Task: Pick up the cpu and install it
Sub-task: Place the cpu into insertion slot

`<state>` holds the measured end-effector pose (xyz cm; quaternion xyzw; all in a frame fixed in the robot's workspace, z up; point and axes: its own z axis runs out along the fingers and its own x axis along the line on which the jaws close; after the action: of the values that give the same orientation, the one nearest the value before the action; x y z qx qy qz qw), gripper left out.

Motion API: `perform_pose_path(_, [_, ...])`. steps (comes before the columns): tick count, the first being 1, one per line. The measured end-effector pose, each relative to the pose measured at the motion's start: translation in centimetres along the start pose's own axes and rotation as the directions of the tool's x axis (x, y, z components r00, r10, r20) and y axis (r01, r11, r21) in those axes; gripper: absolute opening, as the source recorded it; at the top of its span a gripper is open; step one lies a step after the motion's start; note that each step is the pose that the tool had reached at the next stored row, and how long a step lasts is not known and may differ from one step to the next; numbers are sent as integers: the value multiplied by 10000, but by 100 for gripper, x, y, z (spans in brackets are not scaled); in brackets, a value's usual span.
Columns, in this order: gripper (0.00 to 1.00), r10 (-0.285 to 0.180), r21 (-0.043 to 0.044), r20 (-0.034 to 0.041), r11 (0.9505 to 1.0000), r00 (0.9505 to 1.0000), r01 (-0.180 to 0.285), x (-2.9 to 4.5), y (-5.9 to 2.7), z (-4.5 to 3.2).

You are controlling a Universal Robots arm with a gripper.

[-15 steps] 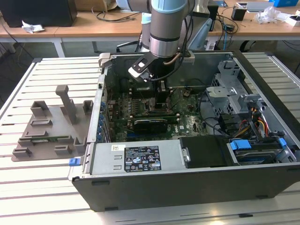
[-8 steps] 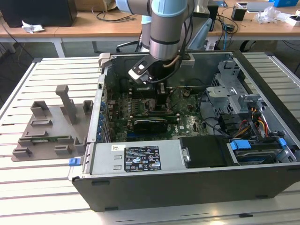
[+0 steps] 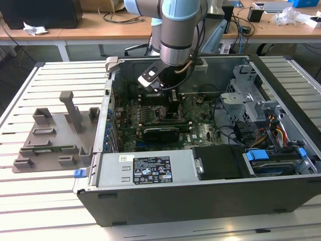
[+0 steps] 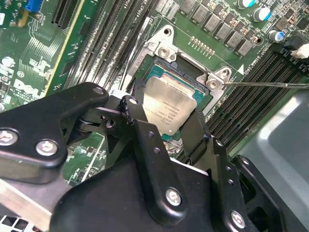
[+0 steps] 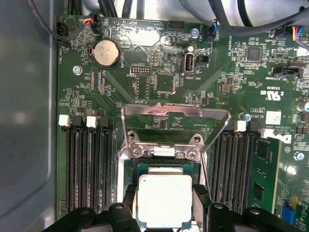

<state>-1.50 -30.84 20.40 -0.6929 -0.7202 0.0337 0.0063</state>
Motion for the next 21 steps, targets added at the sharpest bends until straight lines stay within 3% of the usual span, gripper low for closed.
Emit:
perform_pose_path(14, [54,0,-1,-6,10000,10000,0,16,6,39])
perform_pose_path(16, [62,0,0,-6,10000,10000,0,16,6,40])
perform_pose_path(21, [62,-1,0,7,10000,10000,1,16,7,36])
